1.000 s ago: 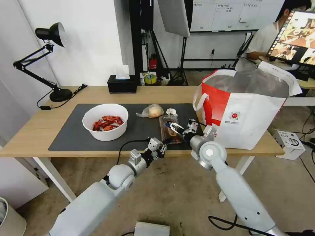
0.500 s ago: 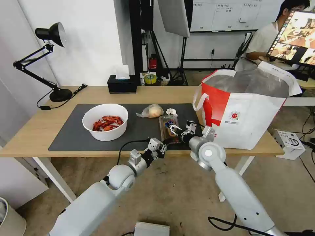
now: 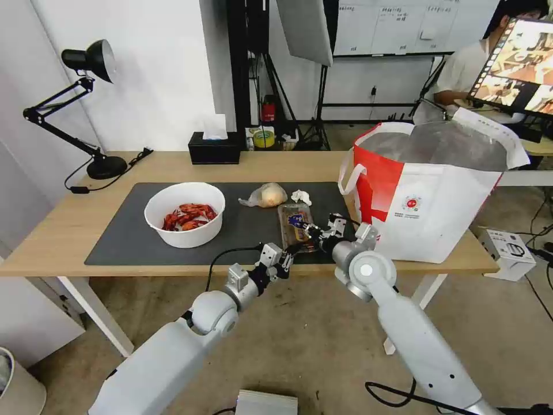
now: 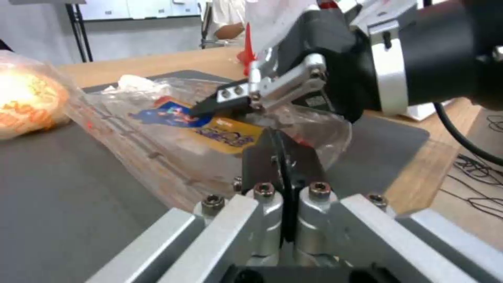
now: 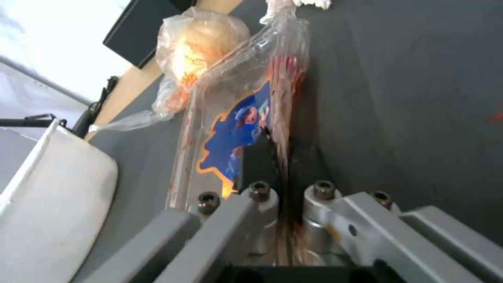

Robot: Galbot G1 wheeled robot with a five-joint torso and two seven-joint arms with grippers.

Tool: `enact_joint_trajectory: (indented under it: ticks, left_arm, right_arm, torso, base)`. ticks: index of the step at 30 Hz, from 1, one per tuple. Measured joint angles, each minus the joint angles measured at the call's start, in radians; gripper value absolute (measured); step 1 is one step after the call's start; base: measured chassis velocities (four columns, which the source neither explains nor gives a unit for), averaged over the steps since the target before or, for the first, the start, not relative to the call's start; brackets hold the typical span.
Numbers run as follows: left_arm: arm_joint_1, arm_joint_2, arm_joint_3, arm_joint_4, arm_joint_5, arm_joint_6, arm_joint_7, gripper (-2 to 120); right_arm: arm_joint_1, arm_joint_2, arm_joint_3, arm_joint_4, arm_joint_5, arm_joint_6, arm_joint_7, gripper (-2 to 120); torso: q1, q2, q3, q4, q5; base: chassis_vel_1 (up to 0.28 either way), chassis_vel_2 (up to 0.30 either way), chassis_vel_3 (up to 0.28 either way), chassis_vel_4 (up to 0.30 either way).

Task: Pick up the trash from the table and place it into the takeout bag.

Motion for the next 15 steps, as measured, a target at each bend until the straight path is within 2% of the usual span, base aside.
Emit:
enact_joint_trajectory:
  ticks: [6, 9, 10, 11, 13, 14, 15]
  left_arm:
    - [-0.004, 0.007, -0.011, -0.011, -0.033, 0.007, -0.025, 11]
    - [-0.010, 0.033, -0.021, -0.029, -0.052, 0.017, -0.039, 28]
    - [-0.010, 0.033, -0.021, -0.029, -0.052, 0.017, -0.039, 28]
    - [-0.010, 0.040, -0.023, -0.035, -0.054, 0.022, -0.045, 33]
    - [-0.002, 0.065, -0.038, -0.055, -0.052, 0.055, -0.082, 47]
    - [-0.002, 0.065, -0.038, -0.055, -0.052, 0.055, -0.082, 47]
    - [0.027, 0.083, -0.077, -0.085, -0.044, 0.103, -0.136, 62]
  right_arm:
    - [-0.005, -0.005, 0.000, -0.003, -0.018, 0.000, -0.006, 0]
    - [-0.009, -0.012, 0.004, 0.001, -0.021, 0.000, -0.007, 0]
    - [-0.009, -0.012, 0.004, 0.001, -0.021, 0.000, -0.007, 0]
    - [-0.010, -0.014, 0.004, 0.002, -0.021, 0.000, -0.006, 0]
    - [-0.015, -0.018, 0.005, 0.009, -0.027, 0.000, -0.006, 0]
    - [-0.015, -0.018, 0.005, 0.009, -0.027, 0.000, -0.006, 0]
    - [-0.026, -0.026, 0.007, 0.021, -0.034, 0.001, -0.007, 0]
  torso:
    - [0.000, 0.000, 0.000, 0.0003, 0.0000]
    - [0.000, 0.000, 0.000, 0.0005, 0.0001]
    - [0.000, 0.000, 0.000, 0.0005, 0.0001]
    - [0.000, 0.000, 0.000, 0.0004, -0.0001]
    - [0.000, 0.000, 0.000, -0.0001, -0.0001]
    - [0.000, 0.000, 0.000, -0.0001, -0.0001]
    - [0.000, 0.000, 0.000, 0.0000, -0.0003]
  base:
    - [0.000, 0.000, 0.000, 0.000]
    - [0.000, 0.000, 0.000, 0.000]
    - [0.000, 0.000, 0.000, 0.000]
    - [0.000, 0.000, 0.000, 0.000]
    - [0.000, 0.000, 0.000, 0.000]
    - [0.000, 0.000, 0.000, 0.000]
    - [0.000, 0.000, 0.000, 0.000]
